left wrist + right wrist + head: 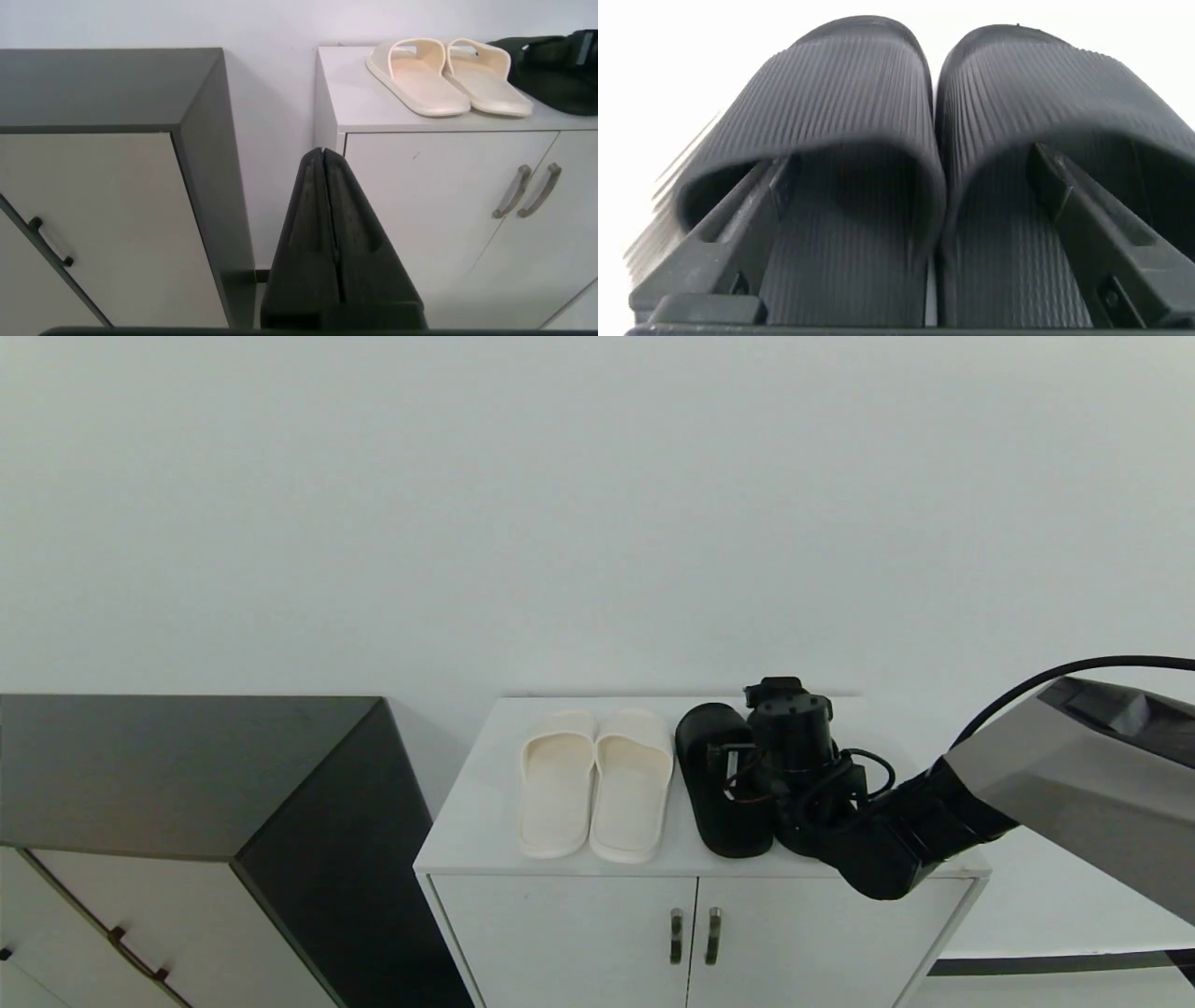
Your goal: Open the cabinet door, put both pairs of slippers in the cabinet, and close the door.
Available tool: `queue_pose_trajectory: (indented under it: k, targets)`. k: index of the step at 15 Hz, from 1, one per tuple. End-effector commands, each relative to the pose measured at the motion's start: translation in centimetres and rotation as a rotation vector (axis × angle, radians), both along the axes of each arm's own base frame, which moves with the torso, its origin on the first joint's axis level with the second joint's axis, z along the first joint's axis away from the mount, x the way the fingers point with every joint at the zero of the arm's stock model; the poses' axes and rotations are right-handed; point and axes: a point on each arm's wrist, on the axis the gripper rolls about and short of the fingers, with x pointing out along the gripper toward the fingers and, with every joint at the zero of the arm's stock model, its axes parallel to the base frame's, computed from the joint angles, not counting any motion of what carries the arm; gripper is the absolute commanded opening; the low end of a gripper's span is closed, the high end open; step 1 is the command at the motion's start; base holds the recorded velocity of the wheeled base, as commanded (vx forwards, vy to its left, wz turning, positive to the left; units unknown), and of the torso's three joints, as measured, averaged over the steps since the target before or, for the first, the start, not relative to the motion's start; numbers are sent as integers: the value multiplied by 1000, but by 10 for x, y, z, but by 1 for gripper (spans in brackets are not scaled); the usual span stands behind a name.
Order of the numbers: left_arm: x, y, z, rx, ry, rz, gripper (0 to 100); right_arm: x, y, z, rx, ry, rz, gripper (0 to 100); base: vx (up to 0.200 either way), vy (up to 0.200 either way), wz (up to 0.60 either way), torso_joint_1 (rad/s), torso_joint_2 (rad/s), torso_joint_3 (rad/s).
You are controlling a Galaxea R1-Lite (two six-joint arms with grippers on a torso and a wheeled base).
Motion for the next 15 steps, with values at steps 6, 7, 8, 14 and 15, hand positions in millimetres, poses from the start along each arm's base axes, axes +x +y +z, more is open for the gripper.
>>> queue_pose_trajectory:
  k: [6, 7, 8, 14, 15]
  targets:
    - [0, 0, 0, -2, 0, 0, 0, 12, 2, -9, -23, -17, -45, 0, 0, 0, 0, 0, 0, 0]
    - [0, 0, 0, -2, 0, 0, 0, 11, 1, -7, -30, -27, -48, 0, 0, 0, 0, 0, 0, 0]
    - [0, 0, 0, -2, 0, 0, 0, 10, 1, -4, -33, -41, -46, 0, 0, 0, 0, 0, 0, 0]
    - [0, 0, 0, 0, 0, 0, 0, -48, -12, 43, -9, -72, 59, 0, 0, 0, 0, 0, 0, 0]
    - [0, 0, 0, 0, 0, 0, 0, -66, -16, 50, 1, -65, 119, 0, 0, 0, 0, 0, 0, 0]
